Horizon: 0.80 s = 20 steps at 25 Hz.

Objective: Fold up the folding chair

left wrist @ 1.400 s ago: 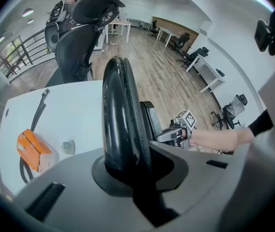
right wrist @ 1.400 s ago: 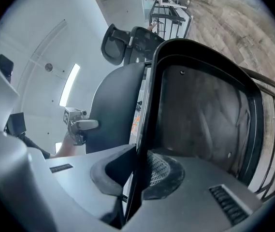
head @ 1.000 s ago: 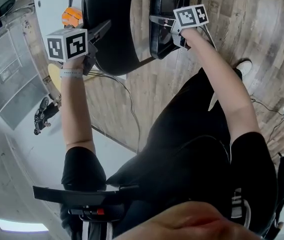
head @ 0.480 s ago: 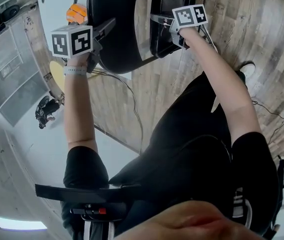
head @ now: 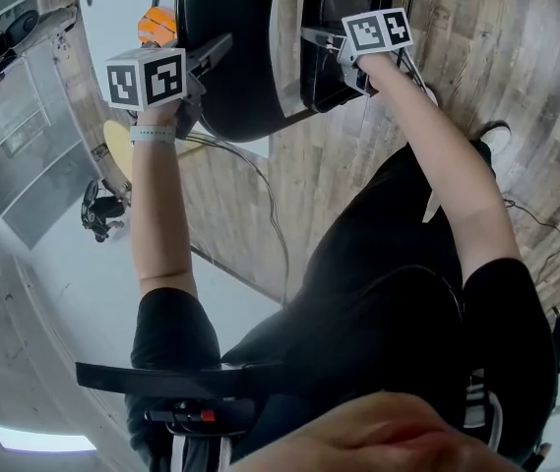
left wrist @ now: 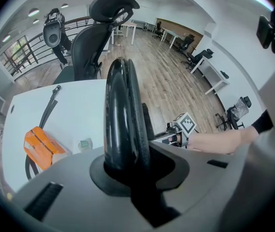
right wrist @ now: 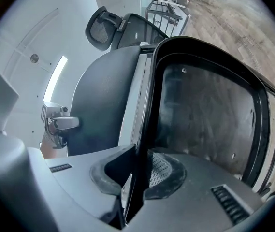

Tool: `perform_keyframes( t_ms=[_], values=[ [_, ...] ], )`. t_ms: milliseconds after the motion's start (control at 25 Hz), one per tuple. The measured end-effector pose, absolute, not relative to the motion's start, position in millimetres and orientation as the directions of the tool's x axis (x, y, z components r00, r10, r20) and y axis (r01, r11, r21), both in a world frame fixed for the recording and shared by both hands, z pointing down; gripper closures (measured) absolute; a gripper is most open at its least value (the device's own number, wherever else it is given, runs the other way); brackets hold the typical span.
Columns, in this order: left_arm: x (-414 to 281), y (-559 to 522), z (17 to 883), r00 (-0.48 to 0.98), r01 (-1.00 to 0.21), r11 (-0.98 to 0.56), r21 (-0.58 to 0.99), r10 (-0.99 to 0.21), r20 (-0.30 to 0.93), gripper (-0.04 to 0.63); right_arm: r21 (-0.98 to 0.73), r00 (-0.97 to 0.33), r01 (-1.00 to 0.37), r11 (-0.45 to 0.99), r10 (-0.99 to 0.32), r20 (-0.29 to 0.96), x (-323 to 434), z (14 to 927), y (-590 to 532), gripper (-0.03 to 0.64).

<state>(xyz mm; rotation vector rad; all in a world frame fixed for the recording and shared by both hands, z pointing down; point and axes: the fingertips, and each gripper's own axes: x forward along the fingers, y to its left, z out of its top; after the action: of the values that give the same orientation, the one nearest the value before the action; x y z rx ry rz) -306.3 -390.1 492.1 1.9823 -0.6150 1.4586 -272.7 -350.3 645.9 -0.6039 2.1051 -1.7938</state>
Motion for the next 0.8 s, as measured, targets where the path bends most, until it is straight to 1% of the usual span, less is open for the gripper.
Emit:
perform_keyframes(
  t_ms=[160,200,240,320,360,400,480,560,720,800],
  values=[
    [-304.3,-393.1,489.4,0.297,-0.674,-0.72,0.165,-0.06,0.953,0.508,-0.979,-0.862,-0.148,0.143,-0.503,0.057,-268.9,645.2,-350.2,0.578],
    [-304.9,-393.5,488.7,0.301,-0.679,-0.716,0.162,-0.071,0.951,0.494,-0.976,-0.861,-0.164,0.142,-0.504,0.071,-267.5,646.1,-350.1,0.571],
    [-306.4,-393.3,488.1,0.305,-0.686,-0.71,0.16,-0.081,0.949,0.485,-0.972,-0.858,-0.186,0.141,-0.505,0.091,-265.9,648.0,-349.5,0.555],
    [-310.9,-391.6,485.6,0.314,-0.7,-0.696,0.159,-0.1,0.944,0.471,-0.963,-0.851,-0.232,0.137,-0.509,0.132,-261.2,653.0,-348.0,0.491],
    [-313.6,-391.5,482.4,0.32,-0.706,-0.69,0.157,-0.114,0.94,0.466,-0.96,-0.847,-0.245,0.133,-0.512,0.145,-257.5,654.7,-347.2,0.472],
    [-316.4,-392.5,477.6,0.326,-0.713,-0.685,0.151,-0.134,0.936,0.462,-0.959,-0.843,-0.25,0.13,-0.516,0.15,-253.0,655.3,-346.1,0.467],
    [-323.1,-395.3,463.3,0.338,-0.727,-0.675,0.129,-0.188,0.922,0.429,-0.957,-0.84,-0.258,0.13,-0.519,0.156,-241.9,654.7,-341.4,0.466],
    [-331.9,-394.7,445.6,0.345,-0.741,-0.664,0.096,-0.256,0.903,0.417,-0.946,-0.838,-0.29,0.145,-0.516,0.178,-230.1,654.8,-331.5,0.466],
    [-350.7,-383.5,402.0,0.332,-0.796,-0.605,-0.007,-0.446,0.831,0.417,-0.916,-0.826,-0.364,0.17,-0.513,0.233,-202.9,649.6,-304.0,0.466],
    [-349.5,-369.7,384.3,0.349,-0.816,-0.578,-0.009,-0.506,0.789,0.417,-0.902,-0.823,-0.386,0.196,-0.515,0.24,-188.0,634.9,-291.0,0.466]
  ],
)
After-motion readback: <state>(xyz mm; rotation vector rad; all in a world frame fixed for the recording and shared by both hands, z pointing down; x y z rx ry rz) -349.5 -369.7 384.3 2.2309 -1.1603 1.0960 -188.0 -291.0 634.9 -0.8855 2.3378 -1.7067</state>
